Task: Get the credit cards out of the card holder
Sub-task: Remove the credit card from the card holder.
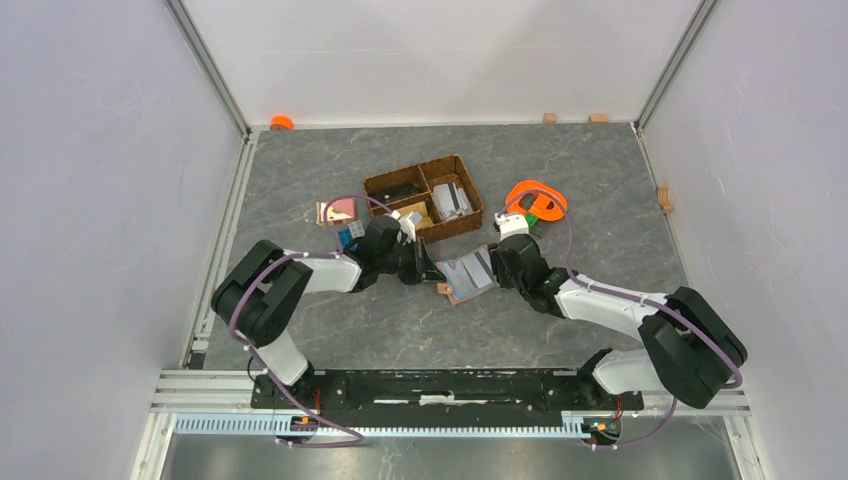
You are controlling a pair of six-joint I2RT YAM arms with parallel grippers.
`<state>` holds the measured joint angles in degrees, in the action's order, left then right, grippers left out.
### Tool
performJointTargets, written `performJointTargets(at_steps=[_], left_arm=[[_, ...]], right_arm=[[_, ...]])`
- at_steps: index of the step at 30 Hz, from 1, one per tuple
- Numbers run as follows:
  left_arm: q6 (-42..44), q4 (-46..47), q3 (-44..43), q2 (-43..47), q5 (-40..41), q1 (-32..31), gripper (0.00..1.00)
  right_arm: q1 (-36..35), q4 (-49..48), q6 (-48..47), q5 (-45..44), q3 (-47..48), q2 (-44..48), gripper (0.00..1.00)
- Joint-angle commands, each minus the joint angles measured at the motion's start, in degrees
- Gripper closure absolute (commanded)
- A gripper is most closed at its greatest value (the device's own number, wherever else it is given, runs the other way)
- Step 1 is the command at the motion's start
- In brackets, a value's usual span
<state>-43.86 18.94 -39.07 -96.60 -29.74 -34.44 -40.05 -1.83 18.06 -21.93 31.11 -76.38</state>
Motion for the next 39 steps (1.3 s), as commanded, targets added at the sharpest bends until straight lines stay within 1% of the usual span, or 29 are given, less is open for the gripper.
performJointTargets(at_steps=[1, 6, 10, 14, 18, 20, 21, 22, 26, 28, 29, 33, 35, 37, 39], left_arm=[[-0.59, 0.27, -1.8, -0.06, -1.28, 0.55, 0.9], [-0.79, 0.28, -2.05, -0.6, -1.58, 0.76, 0.9], [-0.87, 0.31, -2.02, -0.73, -1.73, 0.77, 0.89], [-0.97, 0.37, -2.05, -0.86, -1.82, 0.76, 0.89], [-1.06, 0.47, -2.01, -0.98, -1.9, 0.75, 0.89], [-1.14, 0.57, -2.0, -1.04, -1.97, 0.76, 0.88], [-1.14, 0.68, -2.04, -1.07, -2.06, 0.77, 0.87], [-1.27, 1.18, -1.77, -1.1, -2.23, 0.76, 0.82], [-3.52, 7.3, 0.67, -1.26, -2.97, 0.72, 0.59], [-4.23, 9.45, 1.12, -1.82, -3.6, 0.73, 0.51], [-4.54, 10.22, 1.23, -2.2, -3.82, 0.68, 0.49], [-5.76, 12.95, 1.19, -4.29, -4.35, 0.59, 0.43], [-6.56, 14.24, 0.94, -5.74, -5.04, 0.59, 0.43], [-6.76, 14.22, 0.41, -6.85, -5.16, 0.51, 0.44], [-6.92, 14.02, -0.23, -7.73, -5.28, 0.49, 0.49]], right_arm=[[1.53, -5.07, 1.8, 7.78, -1.62, 2.46, 0.5], [2.0, -8.75, 1.13, 11.67, -3.74, 5.16, 0.51], [1.98, -11.04, 0.19, 16.04, -4.24, 5.04, 0.54], [2.0, -11.7, -0.38, 19.62, -3.74, 2.67, 0.58], [2.0, -11.67, -0.53, 21.77, -2.66, -0.22, 0.59], [2.0, -12.2, -0.61, 24.94, -2.42, -1.4, 0.6], [1.98, -12.69, -0.58, 25.95, -2.35, -2.1, 0.61], [2.0, -12.94, -0.57, 26.87, -2.2, -2.72, 0.61], [1.91, -13.0, -0.29, 29.22, -1.25, -5.51, 0.63], [1.9, -13.45, 0.03, 30.79, -1.1, -6.68, 0.64], [1.91, -13.63, 0.14, 31.53, -0.97, -7.06, 0.64], [1.9, -14.38, 1.03, 33.79, -1.13, -7.73, 0.66], [1.9, -14.69, 1.45, 34.6, -1.27, -7.67, 0.67], [1.82, -14.94, 1.92, 35.26, -1.46, -7.68, 0.67], [1.83, -15.36, 2.34, 36.06, -1.54, -7.71, 0.67]])
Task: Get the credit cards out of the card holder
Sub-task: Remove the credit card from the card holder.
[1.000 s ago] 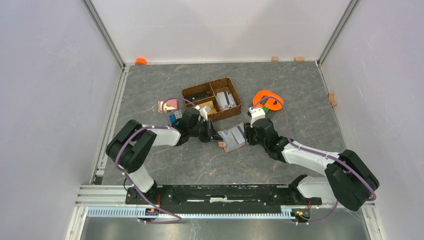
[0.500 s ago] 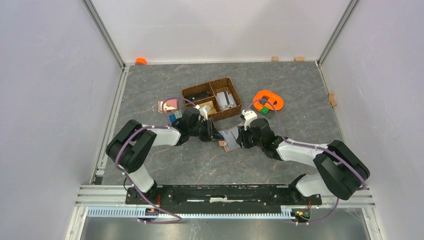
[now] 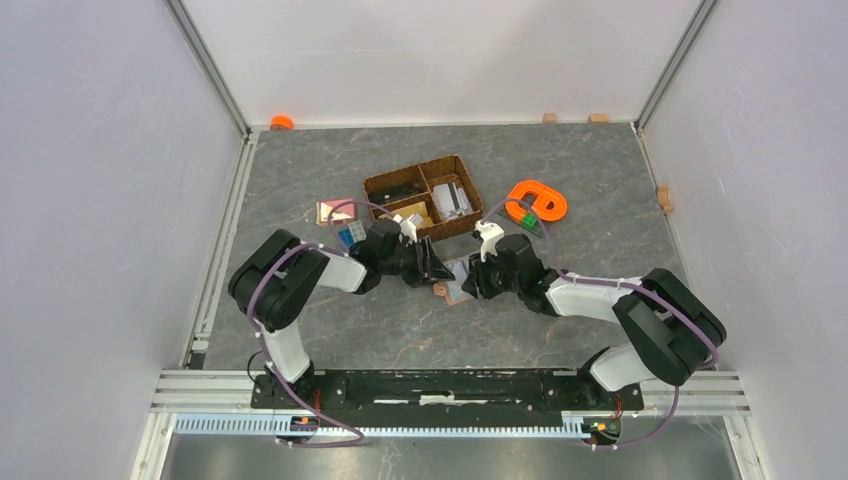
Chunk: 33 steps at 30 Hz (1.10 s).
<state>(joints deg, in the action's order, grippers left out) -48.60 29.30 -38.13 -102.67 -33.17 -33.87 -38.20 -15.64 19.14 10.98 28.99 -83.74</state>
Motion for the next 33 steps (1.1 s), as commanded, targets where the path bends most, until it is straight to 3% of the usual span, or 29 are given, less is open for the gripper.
performJointTargets(at_steps=[1, 6, 9, 18, 24, 33], left_arm=[[-2.33, 3.66, -1.42, -2.09, -2.06, -0.1, 0.53], [-2.05, 3.83, -2.05, -1.46, -2.35, 0.01, 0.86], [-1.56, 3.22, -1.39, 0.75, -2.17, 0.11, 0.94], [4.37, -6.11, -1.02, 10.68, -0.02, 0.03, 0.96], [5.69, -6.62, -0.25, 14.35, 1.15, -0.57, 0.98], [1.79, -6.79, 0.68, 18.27, 7.0, -2.08, 0.98]], right_arm=[[-0.04, -1.63, 1.51, 3.4, 0.47, -0.33, 0.67], [-0.04, -2.64, 1.65, 2.68, -0.42, 1.22, 0.68], [-0.04, -3.03, 2.04, 1.82, -1.25, 2.58, 0.68], [0.05, -8.02, 2.26, -4.84, -7.35, 14.63, 0.68], [0.02, -14.81, 2.56, -5.36, -13.0, 23.77, 0.65], [0.06, -17.18, 3.31, -6.96, -14.92, 24.78, 0.62]])
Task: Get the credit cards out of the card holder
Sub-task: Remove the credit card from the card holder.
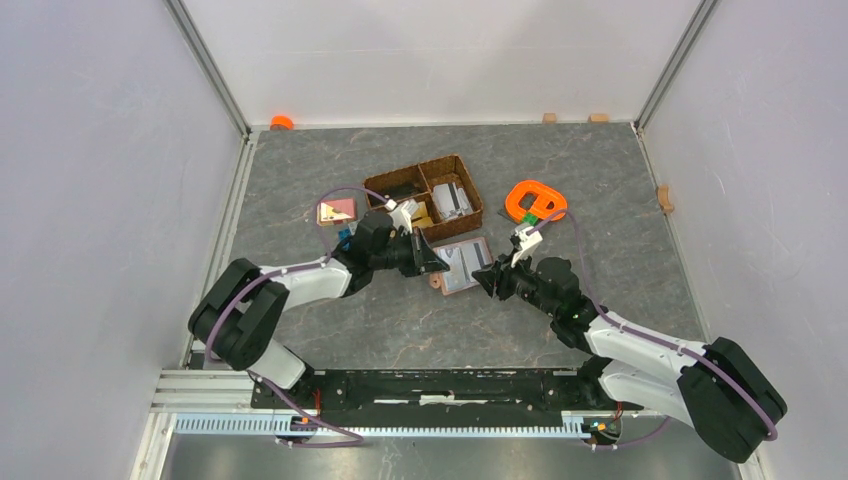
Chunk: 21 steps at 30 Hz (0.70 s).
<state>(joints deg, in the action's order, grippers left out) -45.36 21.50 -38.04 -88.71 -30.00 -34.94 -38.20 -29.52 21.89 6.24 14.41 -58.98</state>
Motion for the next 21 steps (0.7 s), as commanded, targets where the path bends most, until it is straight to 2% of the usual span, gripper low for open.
performJointTargets(at_steps=[1, 5, 10, 12, 15, 18, 19, 20, 21], left_arm=[[-2.15, 0.8, 0.29, 5.05, 4.37, -1.62, 0.98], [-1.6, -2.07, -2.3, 7.97, 8.8, -4.0, 0.98], [5.31, -1.7, -2.09, 9.47, 15.72, -4.96, 0.98], [4.19, 2.34, -0.34, 9.7, 14.25, -5.17, 0.98], [5.43, 2.89, 0.19, 9.83, 14.68, -5.49, 0.98], [7.34, 3.5, 0.88, 10.7, 14.38, -5.58, 0.98], [7.89, 4.66, 1.28, 11.03, 13.84, -5.58, 0.98], [8.32, 6.08, 1.71, 11.0, 12.76, -5.66, 0.98], [8.75, 7.62, 1.55, 10.59, 10.68, -5.89, 0.98]], right_arm=[[0.05, -3.1, 0.5, -2.82, -0.33, 0.16, 0.61], [0.04, -3.22, 0.06, -5.17, -1.05, 1.36, 0.53], [0.01, -2.56, 1.37, -10.79, -1.07, 1.8, 0.44], [-0.03, -1.91, 2.0, -10.94, 0.14, 2.1, 0.42], [-0.75, 1.75, 1.92, -11.13, 4.49, 0.51, 0.39], [-2.23, 6.88, 1.32, -15.78, 7.76, -1.39, 0.37], [-2.23, 4.52, 1.31, -14.39, 6.25, -1.26, 0.37], [-2.23, 0.17, 0.54, -12.5, 4.16, -0.81, 0.32], [-2.21, -3.75, 0.23, -11.16, 1.76, -0.35, 0.22]])
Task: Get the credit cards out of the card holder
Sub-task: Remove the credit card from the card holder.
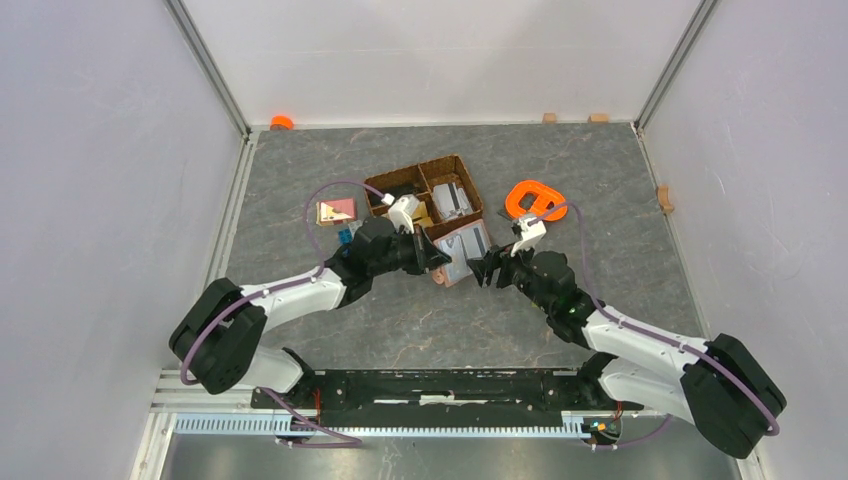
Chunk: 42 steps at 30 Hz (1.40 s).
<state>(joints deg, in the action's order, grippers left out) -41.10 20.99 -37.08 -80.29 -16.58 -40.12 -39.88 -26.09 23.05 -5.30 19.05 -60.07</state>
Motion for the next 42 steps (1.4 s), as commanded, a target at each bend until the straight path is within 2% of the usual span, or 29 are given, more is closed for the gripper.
performJointTargets(at_steps=[1, 3, 4, 5, 7, 8, 11, 15, 24, 29, 34, 42], left_arm=[[5.26, 9.04, 0.28, 1.72, -4.75, -1.03, 0.98], [6.15, 9.25, -0.83, 0.35, -7.58, -1.54, 0.98], [6.34, 9.59, -1.11, -0.15, -8.31, -1.59, 0.98], [6.46, 9.83, -1.03, -0.58, -8.53, -1.62, 0.98], [6.56, 10.19, -0.78, -0.88, -8.21, -1.63, 0.98], [6.55, 10.27, -0.68, -0.85, -8.2, -1.62, 0.98], [5.95, 11.13, -0.05, -0.68, -8.29, -1.63, 0.98], [4.92, 13.16, 0.76, -1.03, -9.2, -1.63, 0.98], [3.33, 16.72, 2.08, -0.61, -11.19, -1.58, 0.98], [2.38, 18.38, 2.43, -0.84, -12.55, -1.54, 0.98], [-0.01, 24.07, 3.41, -1.21, -16.19, -1.54, 0.98], [-7.01, 36.04, 5.49, -3.39, -21.77, -0.02, 0.98]], right_arm=[[-0.55, -9.2, -1.04, 1.8, -4.1, 1.19, 0.19], [-0.55, -10.09, -3.48, 3.83, -4.82, 2.21, 0.19], [-0.5, -7.34, -3.68, 2.6, -4.24, 2.76, 0.2], [-0.47, -4.98, -2.9, 1.33, -3.59, 3.13, 0.22], [0.09, -4.68, -3.38, 4.86, -3.15, 3.95, 0.3], [0.15, -5.26, -3.3, 7.04, -3.39, 4.62, 0.34], [0.65, -10.09, -2.32, 11.04, -6.02, 6.68, 0.4], [1.6, -11.46, -0.94, 16.08, -5.8, 6.13, 0.47], [6.34, -12.34, 3.25, 20.56, -6.81, 7.74, 0.53], [9.96, -15.69, 7.01, 27.89, -7.44, 7.5, 0.56], [13.13, -21.46, 12.24, 34.56, -8.31, 4.08, 0.65], [17.21, -28.77, 18.27, 40.57, -10.43, 2.87, 0.65]])
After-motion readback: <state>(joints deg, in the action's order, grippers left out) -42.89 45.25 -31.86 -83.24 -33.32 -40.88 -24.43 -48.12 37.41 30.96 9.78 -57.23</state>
